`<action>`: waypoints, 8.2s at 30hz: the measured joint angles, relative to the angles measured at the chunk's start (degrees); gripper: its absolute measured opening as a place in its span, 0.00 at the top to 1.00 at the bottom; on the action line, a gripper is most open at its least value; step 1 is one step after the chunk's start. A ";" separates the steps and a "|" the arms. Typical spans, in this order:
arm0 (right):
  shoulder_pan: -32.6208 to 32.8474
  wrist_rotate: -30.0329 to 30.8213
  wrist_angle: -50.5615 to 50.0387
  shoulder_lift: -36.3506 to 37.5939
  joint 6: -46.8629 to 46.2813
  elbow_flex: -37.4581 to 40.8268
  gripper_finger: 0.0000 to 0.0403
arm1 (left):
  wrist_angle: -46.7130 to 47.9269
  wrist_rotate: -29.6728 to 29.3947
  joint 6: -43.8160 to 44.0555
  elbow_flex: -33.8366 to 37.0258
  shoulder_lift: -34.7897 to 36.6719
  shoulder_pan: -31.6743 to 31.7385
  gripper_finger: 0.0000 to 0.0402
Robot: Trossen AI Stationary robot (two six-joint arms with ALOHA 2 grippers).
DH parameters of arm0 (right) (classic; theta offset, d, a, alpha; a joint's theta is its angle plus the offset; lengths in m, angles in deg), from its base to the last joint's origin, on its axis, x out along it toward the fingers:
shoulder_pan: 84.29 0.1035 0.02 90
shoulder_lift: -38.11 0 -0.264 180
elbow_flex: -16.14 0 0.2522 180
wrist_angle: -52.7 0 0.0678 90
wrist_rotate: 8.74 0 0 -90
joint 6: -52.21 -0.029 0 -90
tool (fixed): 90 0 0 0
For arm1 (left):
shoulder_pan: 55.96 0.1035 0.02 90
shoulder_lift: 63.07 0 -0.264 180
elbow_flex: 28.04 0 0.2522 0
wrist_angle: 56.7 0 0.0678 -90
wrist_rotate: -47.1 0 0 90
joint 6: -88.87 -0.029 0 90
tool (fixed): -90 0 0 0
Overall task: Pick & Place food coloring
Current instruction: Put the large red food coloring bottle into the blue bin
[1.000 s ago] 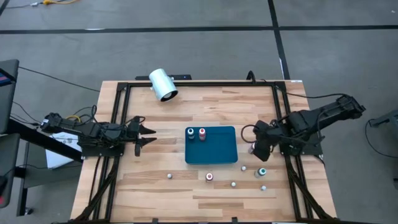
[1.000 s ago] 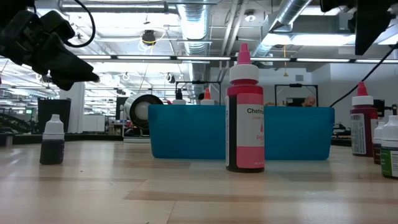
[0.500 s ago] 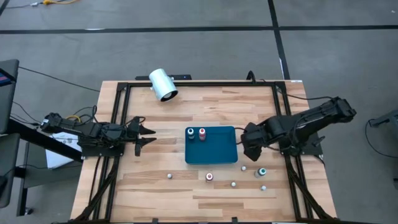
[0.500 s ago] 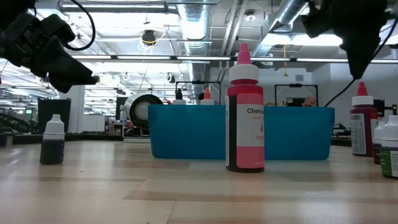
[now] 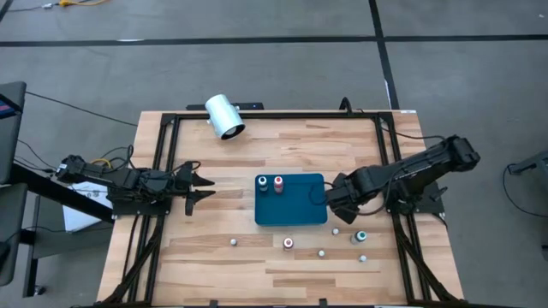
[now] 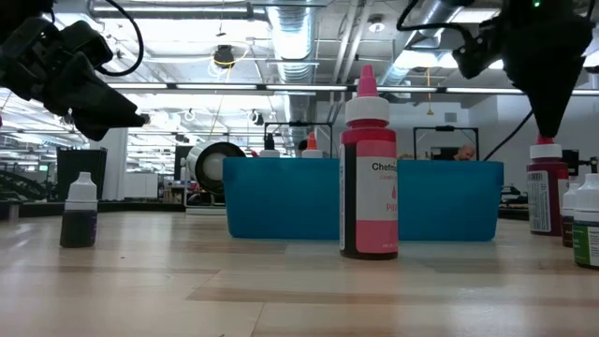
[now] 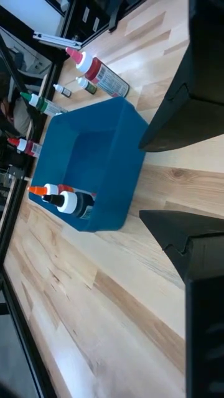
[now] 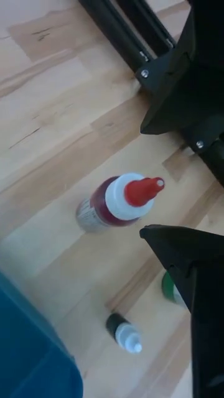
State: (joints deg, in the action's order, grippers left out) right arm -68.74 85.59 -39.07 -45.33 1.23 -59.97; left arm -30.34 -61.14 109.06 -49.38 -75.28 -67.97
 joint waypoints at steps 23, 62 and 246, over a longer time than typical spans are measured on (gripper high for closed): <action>-4.07 -1.17 4.97 -0.28 4.94 1.91 0.41 | -0.04 1.60 0.63 -0.02 -0.01 0.00 0.62; -1.01 -1.25 7.07 -0.24 -0.04 6.10 0.41 | -0.02 1.64 0.54 -0.02 -0.01 0.00 0.62; -13.58 6.10 15.34 -28.45 39.50 -28.66 0.72 | 4.68 1.42 3.45 -0.02 -0.59 -0.02 0.62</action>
State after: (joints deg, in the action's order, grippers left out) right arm -82.32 91.70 -23.73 -73.78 40.73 -88.63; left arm -25.66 -59.71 112.51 -49.40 -75.87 -67.99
